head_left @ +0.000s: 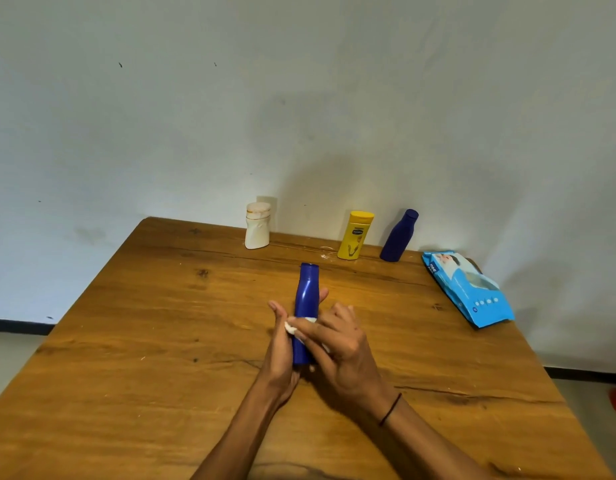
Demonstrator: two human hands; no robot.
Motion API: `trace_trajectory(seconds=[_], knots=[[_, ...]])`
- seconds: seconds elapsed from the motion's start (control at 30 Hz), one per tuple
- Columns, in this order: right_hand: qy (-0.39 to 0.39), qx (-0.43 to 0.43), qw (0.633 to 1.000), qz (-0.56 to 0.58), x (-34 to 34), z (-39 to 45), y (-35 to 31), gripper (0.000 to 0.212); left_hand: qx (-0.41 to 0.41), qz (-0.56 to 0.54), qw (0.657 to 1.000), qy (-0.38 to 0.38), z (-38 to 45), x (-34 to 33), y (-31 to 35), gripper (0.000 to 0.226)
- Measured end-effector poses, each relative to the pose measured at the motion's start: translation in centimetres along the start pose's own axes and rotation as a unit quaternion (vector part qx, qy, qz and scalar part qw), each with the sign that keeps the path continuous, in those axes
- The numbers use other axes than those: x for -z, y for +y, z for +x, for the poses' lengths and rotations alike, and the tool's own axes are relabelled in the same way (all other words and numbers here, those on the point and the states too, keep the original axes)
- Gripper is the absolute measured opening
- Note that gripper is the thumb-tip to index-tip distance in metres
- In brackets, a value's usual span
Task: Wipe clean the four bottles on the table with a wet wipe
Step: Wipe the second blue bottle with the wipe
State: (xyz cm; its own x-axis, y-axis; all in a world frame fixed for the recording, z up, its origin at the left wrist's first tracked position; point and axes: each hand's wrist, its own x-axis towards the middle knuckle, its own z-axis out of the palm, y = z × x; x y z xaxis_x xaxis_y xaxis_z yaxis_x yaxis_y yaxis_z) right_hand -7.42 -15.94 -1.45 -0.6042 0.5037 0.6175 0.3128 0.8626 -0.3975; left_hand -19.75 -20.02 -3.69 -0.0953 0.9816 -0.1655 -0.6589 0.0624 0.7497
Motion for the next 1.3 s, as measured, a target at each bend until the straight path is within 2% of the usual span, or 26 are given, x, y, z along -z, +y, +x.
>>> trace_trajectory(seconds=[0.2,0.33,0.53,0.7,0.97,1.03,1.1,1.2,1.27,1.3], knots=[[0.077,-0.072,0.994,0.032,0.0,4.8,2.4,0.028,0.02,-0.008,0.999,-0.025,-0.5,0.0,0.0,0.098],[0.073,-0.082,0.993,0.043,0.1,5.1,2.1,0.03,0.022,-0.012,0.999,-0.029,-0.7,-0.2,0.5,0.082],[-0.003,-0.029,1.0,0.011,1.5,1.2,1.1,0.039,-0.001,-0.043,0.999,0.012,-0.4,-0.3,0.6,0.059],[-0.034,0.009,0.999,0.041,3.1,-2.0,0.6,0.043,-0.006,0.042,0.997,0.063,-0.2,0.0,0.7,0.067],[-0.056,0.092,0.993,-0.049,4.0,-2.3,0.6,0.021,-0.011,0.006,0.997,0.074,0.2,0.3,0.3,0.062],[-0.051,0.063,0.996,-0.041,3.8,-1.5,0.5,0.023,-0.017,0.022,0.996,0.085,0.2,0.1,0.2,0.063],[-0.05,-0.021,0.997,0.049,3.7,-0.3,-0.1,0.022,-0.019,0.04,0.995,0.09,0.2,-0.2,0.0,0.064],[-0.047,-0.173,0.951,0.252,4.6,2.1,-0.6,0.011,-0.013,0.054,0.995,0.088,0.1,-0.4,-0.1,0.062],[-0.059,-0.211,0.929,0.297,4.8,3.0,-0.2,0.006,-0.013,0.051,0.994,0.093,0.2,0.0,0.0,0.061],[-0.073,-0.215,0.93,0.29,4.8,3.2,0.1,0.004,-0.014,0.051,0.994,0.095,0.2,0.1,0.0,0.062]])
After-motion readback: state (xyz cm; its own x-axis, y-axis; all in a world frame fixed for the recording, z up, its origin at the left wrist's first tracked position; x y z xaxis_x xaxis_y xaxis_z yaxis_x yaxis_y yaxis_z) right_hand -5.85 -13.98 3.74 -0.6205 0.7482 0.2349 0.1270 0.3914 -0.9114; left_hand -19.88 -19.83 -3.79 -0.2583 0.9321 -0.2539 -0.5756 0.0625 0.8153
